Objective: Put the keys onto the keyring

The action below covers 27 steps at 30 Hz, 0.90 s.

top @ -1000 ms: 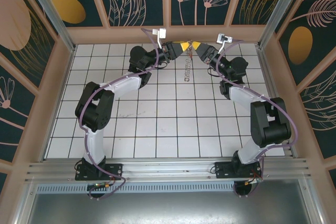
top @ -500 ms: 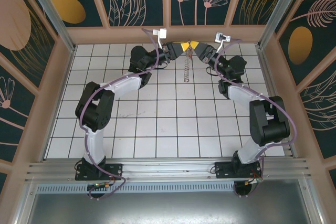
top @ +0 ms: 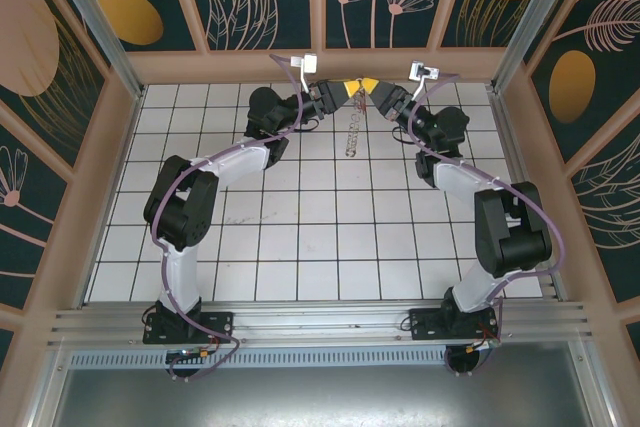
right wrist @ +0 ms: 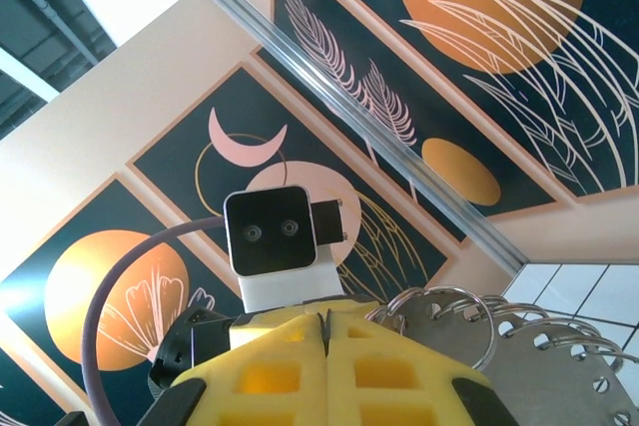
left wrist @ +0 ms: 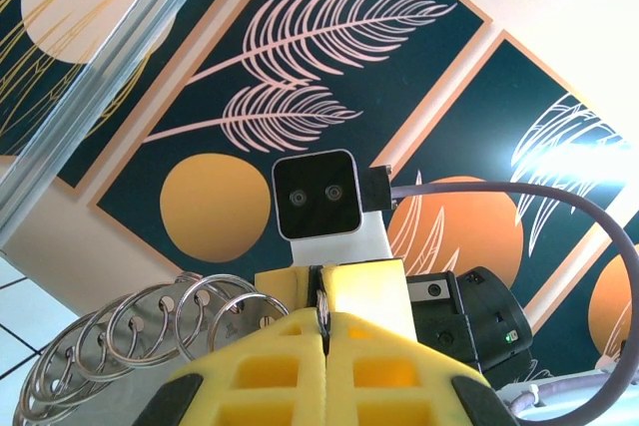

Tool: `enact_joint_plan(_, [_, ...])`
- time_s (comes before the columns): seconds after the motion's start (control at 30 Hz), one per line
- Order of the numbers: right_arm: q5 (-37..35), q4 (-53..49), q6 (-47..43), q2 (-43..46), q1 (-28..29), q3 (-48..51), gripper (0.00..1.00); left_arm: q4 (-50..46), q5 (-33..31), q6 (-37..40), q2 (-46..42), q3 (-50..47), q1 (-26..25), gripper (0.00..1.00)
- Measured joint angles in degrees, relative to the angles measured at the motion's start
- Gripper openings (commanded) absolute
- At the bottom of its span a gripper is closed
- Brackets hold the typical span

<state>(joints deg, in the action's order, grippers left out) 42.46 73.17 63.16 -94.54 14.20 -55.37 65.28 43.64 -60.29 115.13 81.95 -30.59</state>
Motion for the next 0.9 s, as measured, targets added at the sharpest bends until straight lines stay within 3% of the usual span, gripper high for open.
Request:
enact_joint_plan(0.2, [0.0,0.0,0.0,0.0,0.0,-0.1,0.00,-0.2,-0.2,0.1,0.0,0.0,0.0,0.00])
enact_joint_plan(0.47, [1.2,-0.5,0.0,-0.2,-0.8,-0.1,0.00,-3.6,-0.3,3.7,0.0,0.5,-0.1,0.33])
enact_joint_plan(0.9, [8.1,-3.7,-0.5,-2.9,-4.7,-3.5,0.00,-16.3,2.1,12.3,-1.0,3.7,3.9,0.46])
